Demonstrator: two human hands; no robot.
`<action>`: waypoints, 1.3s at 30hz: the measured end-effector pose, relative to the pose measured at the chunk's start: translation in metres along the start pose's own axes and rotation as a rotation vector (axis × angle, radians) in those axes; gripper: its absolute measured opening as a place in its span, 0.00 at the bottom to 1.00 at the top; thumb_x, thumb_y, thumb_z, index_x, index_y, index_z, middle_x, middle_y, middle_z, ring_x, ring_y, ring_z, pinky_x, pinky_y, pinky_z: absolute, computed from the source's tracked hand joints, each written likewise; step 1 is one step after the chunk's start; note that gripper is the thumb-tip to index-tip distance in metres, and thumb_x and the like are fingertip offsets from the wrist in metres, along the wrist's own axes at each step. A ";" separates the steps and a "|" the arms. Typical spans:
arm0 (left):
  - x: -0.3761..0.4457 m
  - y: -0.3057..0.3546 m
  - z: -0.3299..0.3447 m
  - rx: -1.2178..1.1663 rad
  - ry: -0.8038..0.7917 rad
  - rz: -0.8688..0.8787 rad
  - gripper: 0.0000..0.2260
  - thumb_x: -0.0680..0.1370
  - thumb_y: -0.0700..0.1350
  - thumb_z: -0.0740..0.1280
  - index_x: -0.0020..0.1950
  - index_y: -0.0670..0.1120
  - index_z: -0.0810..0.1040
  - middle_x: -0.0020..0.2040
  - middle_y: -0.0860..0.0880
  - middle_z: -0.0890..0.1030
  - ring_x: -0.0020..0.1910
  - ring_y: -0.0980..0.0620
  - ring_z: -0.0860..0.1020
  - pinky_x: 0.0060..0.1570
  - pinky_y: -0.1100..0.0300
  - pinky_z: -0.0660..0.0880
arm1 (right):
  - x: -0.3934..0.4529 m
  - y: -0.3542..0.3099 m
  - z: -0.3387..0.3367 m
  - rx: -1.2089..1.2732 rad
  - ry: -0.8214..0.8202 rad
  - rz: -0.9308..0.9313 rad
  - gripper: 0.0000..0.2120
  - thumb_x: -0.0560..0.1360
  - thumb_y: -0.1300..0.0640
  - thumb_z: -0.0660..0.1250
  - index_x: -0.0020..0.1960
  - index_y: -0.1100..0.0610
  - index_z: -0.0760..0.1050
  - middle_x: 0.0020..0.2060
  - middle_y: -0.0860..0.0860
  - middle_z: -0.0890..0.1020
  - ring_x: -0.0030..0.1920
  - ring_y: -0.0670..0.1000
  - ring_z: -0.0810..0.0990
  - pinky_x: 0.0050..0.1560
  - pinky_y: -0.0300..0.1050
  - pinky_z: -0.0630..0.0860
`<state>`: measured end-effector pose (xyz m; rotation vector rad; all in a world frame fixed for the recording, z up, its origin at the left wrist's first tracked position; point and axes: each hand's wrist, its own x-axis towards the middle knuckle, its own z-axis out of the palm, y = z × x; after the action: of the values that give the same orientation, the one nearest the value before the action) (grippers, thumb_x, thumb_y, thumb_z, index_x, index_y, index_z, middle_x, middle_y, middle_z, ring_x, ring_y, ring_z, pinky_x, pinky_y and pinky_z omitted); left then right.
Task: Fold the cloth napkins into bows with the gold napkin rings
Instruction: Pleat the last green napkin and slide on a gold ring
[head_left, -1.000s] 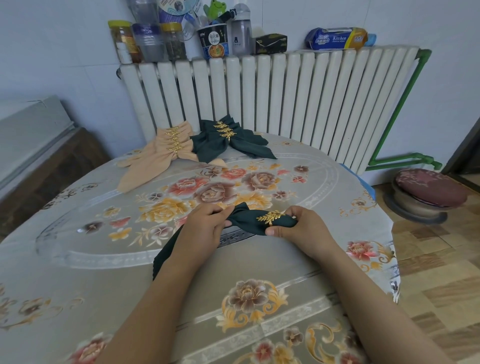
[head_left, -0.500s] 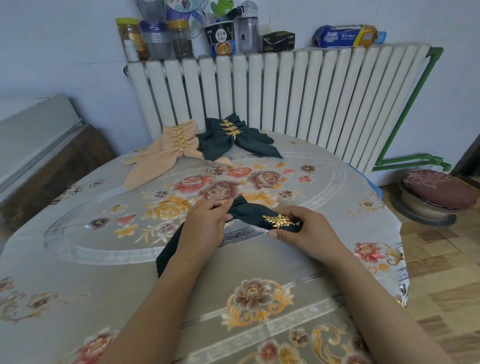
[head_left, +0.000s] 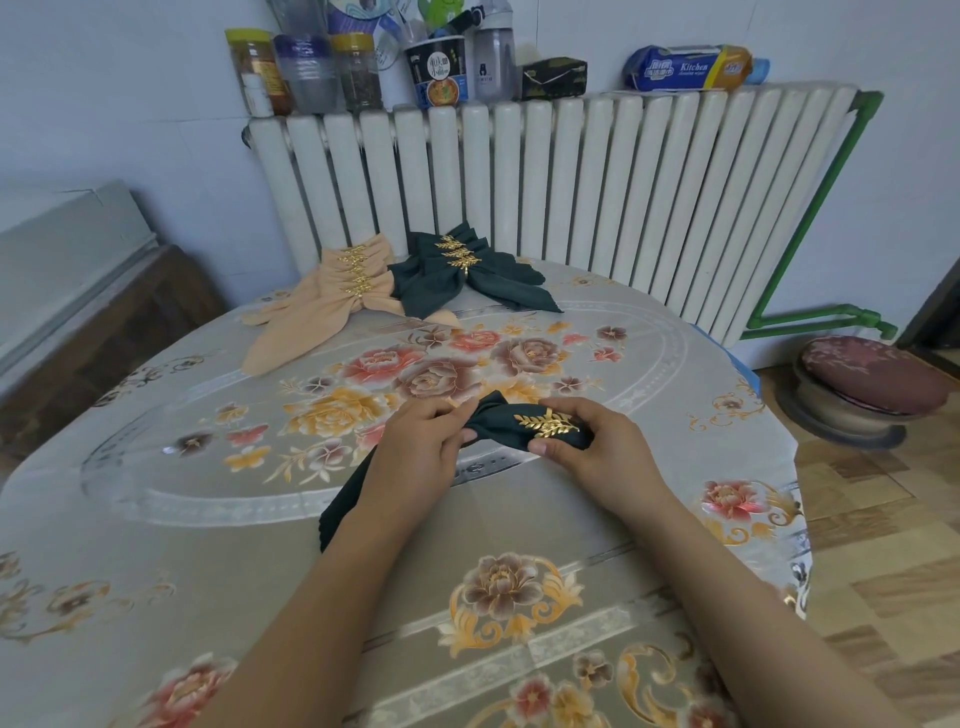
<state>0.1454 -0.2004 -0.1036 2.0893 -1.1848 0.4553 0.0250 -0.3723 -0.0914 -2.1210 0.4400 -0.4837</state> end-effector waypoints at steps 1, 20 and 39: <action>0.000 0.001 -0.001 0.003 -0.001 0.013 0.16 0.73 0.36 0.68 0.60 0.40 0.79 0.43 0.44 0.81 0.43 0.43 0.77 0.43 0.56 0.74 | 0.000 -0.001 0.001 0.028 -0.002 0.013 0.21 0.69 0.53 0.75 0.60 0.49 0.77 0.47 0.43 0.80 0.45 0.40 0.78 0.42 0.24 0.69; 0.001 0.004 -0.002 0.073 -0.144 0.052 0.16 0.72 0.42 0.66 0.59 0.43 0.80 0.41 0.47 0.80 0.40 0.45 0.76 0.37 0.54 0.74 | -0.004 -0.011 0.005 -0.424 -0.057 -0.186 0.23 0.75 0.50 0.67 0.68 0.50 0.70 0.62 0.49 0.77 0.60 0.52 0.75 0.57 0.42 0.69; 0.001 0.001 0.001 -0.063 -0.279 -0.181 0.16 0.78 0.41 0.66 0.66 0.45 0.75 0.56 0.47 0.79 0.56 0.50 0.74 0.53 0.67 0.65 | -0.001 -0.001 0.001 -0.083 -0.112 -0.083 0.14 0.70 0.54 0.74 0.55 0.49 0.77 0.48 0.45 0.79 0.48 0.44 0.76 0.43 0.21 0.66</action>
<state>0.1450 -0.2019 -0.1038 2.2313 -1.1322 0.0417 0.0248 -0.3701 -0.0916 -2.2403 0.3141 -0.3966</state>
